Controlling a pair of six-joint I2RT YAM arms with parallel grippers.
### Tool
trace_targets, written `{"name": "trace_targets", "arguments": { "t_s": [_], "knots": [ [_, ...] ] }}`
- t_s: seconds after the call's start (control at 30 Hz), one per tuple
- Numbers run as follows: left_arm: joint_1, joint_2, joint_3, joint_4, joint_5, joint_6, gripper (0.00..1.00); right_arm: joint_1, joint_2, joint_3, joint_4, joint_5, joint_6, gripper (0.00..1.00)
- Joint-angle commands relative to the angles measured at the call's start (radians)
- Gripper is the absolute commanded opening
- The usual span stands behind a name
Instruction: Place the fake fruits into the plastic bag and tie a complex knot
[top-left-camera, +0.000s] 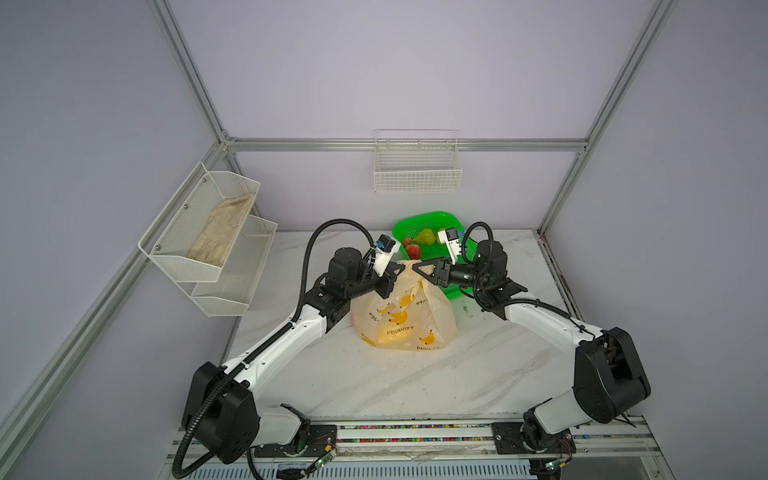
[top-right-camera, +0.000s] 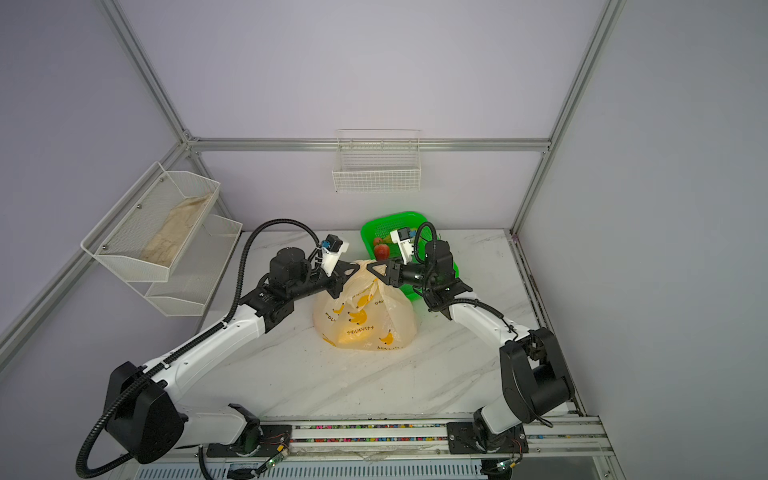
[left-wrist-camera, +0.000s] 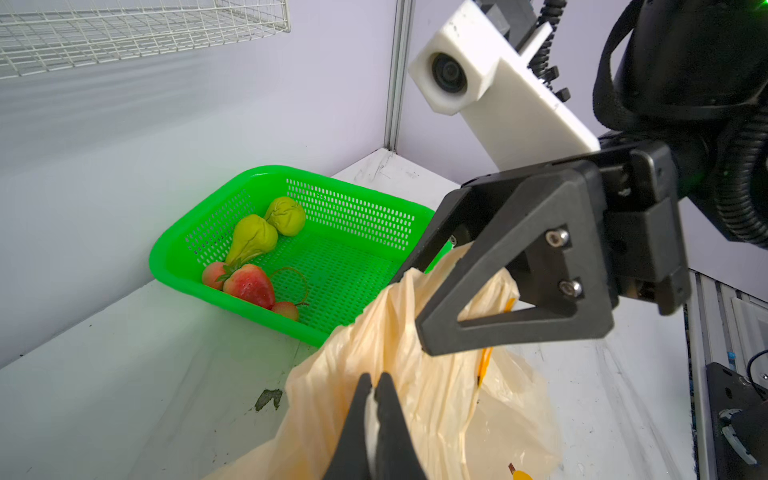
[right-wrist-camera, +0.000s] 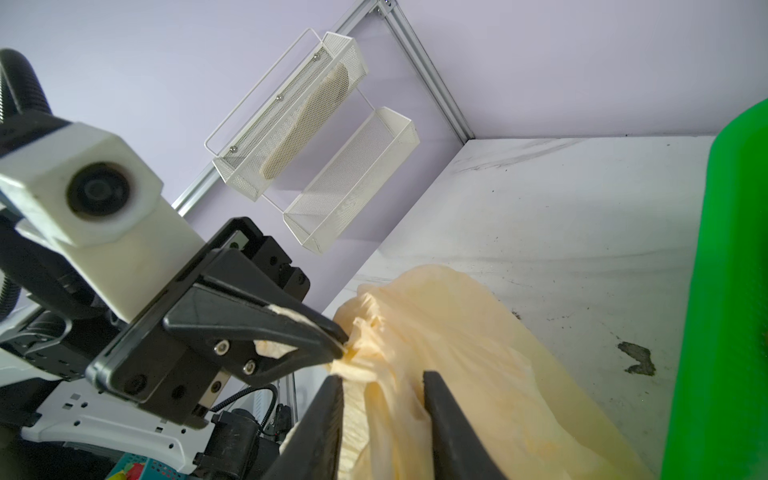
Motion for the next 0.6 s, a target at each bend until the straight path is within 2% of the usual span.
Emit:
{"name": "trace_targets", "arguments": {
  "t_s": [0.0,0.2,0.57],
  "knots": [
    [-0.009,-0.039,-0.045,0.053,0.023,-0.058,0.0,-0.002,0.015,-0.003,0.111,0.033,0.086,0.35],
    [-0.032,-0.038,-0.049,0.077,0.031,-0.098,0.0,-0.001,0.025,-0.032,0.213,0.103,0.181,0.22],
    [-0.089,-0.007,-0.041,0.099,-0.006,-0.164,0.0,0.035,0.05,-0.045,0.26,0.189,0.207,0.2]
  ]
}}
